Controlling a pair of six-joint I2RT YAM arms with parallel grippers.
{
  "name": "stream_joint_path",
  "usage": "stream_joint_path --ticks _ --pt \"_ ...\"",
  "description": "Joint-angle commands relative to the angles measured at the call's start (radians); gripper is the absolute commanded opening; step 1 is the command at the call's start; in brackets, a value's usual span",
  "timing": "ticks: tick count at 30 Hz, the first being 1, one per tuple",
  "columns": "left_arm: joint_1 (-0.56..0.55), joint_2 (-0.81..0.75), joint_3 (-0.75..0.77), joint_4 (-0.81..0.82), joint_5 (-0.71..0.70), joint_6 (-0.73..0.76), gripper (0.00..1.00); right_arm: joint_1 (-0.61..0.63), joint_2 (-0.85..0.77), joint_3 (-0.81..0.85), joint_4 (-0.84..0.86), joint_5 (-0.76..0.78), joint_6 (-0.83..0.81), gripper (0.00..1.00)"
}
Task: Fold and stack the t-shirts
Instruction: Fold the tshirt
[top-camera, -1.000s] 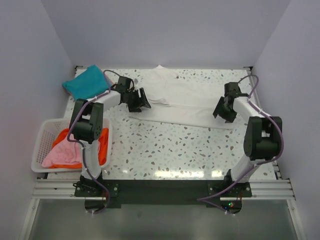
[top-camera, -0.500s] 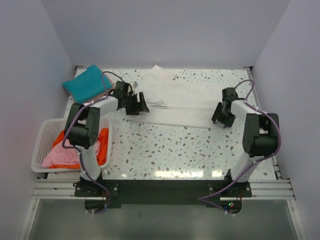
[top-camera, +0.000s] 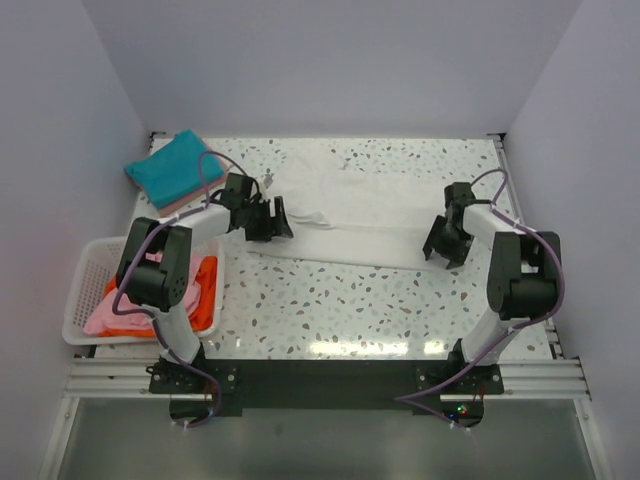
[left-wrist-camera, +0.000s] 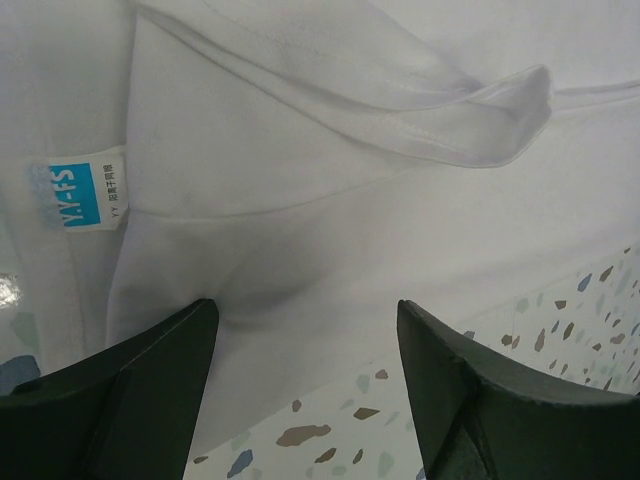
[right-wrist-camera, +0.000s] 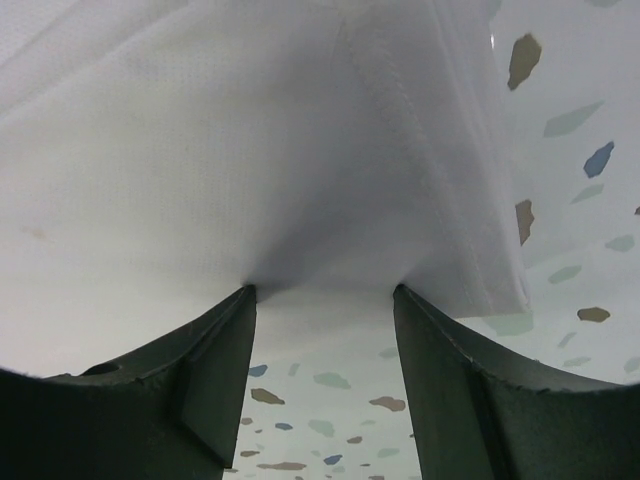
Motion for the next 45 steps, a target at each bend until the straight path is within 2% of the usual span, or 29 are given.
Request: stream_joint_path --ticks 1,8,13,20,29,45 --pt "0.005 -0.023 -0.065 -0.131 -0.066 0.056 0.78 -0.001 0.023 -0.078 -0.144 -0.079 0.034 0.61" --pt "-0.018 -0.124 -0.112 -0.213 -0.091 0.066 0.78 -0.001 -0.060 -0.106 -0.203 -0.100 0.017 0.60" --pt "-0.074 -0.167 0.001 -0.279 -0.100 0.063 0.79 -0.001 -0.114 -0.045 -0.248 -0.097 -0.003 0.61" --pt "-0.136 -0.095 0.142 -0.289 -0.027 0.055 0.80 -0.001 -0.137 0.054 -0.282 -0.091 -0.015 0.61" --pt "-0.159 -0.003 0.196 -0.246 0.050 0.035 0.80 -0.001 -0.166 0.051 -0.272 -0.100 -0.004 0.61" --pt "-0.173 0.094 0.245 -0.203 0.088 0.020 0.80 -0.001 -0.218 0.012 -0.262 -0.099 0.016 0.61"
